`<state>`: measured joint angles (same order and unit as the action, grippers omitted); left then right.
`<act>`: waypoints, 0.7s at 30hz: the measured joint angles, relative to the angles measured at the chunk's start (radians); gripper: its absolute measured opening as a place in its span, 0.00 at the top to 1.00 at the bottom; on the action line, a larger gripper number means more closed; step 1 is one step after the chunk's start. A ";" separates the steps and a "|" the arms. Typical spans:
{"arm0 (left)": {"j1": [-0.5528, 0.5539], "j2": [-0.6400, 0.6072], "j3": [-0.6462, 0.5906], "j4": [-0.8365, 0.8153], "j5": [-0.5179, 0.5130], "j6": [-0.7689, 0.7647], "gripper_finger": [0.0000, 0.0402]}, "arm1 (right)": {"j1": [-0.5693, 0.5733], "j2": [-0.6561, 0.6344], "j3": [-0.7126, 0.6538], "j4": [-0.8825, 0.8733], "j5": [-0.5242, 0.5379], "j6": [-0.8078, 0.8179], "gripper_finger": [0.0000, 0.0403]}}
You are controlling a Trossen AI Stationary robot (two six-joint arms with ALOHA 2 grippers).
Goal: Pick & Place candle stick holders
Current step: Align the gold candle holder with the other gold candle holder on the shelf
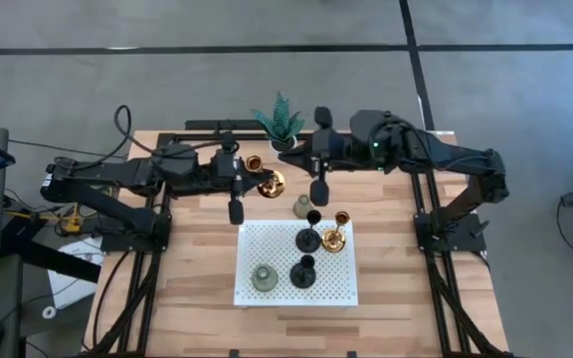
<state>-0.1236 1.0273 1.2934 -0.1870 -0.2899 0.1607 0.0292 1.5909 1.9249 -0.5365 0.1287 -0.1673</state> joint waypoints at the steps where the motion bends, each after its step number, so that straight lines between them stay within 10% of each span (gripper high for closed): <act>1: 0.000 0.000 0.000 -0.007 -0.003 0.000 0.96 | 0.000 0.000 0.004 -0.001 0.000 0.000 0.95; 14: 0.001 0.004 0.000 -0.008 -0.070 0.026 0.97 | 0.003 0.053 0.006 0.027 -0.050 0.045 0.51; 21: 0.018 0.004 0.000 -0.008 -0.077 0.026 0.97 | 0.003 0.052 0.006 0.072 -0.057 0.053 0.46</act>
<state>-0.1056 1.0312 1.2934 -0.1947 -0.3667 0.1864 0.0319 1.6428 1.9308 -0.4645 0.0714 -0.1145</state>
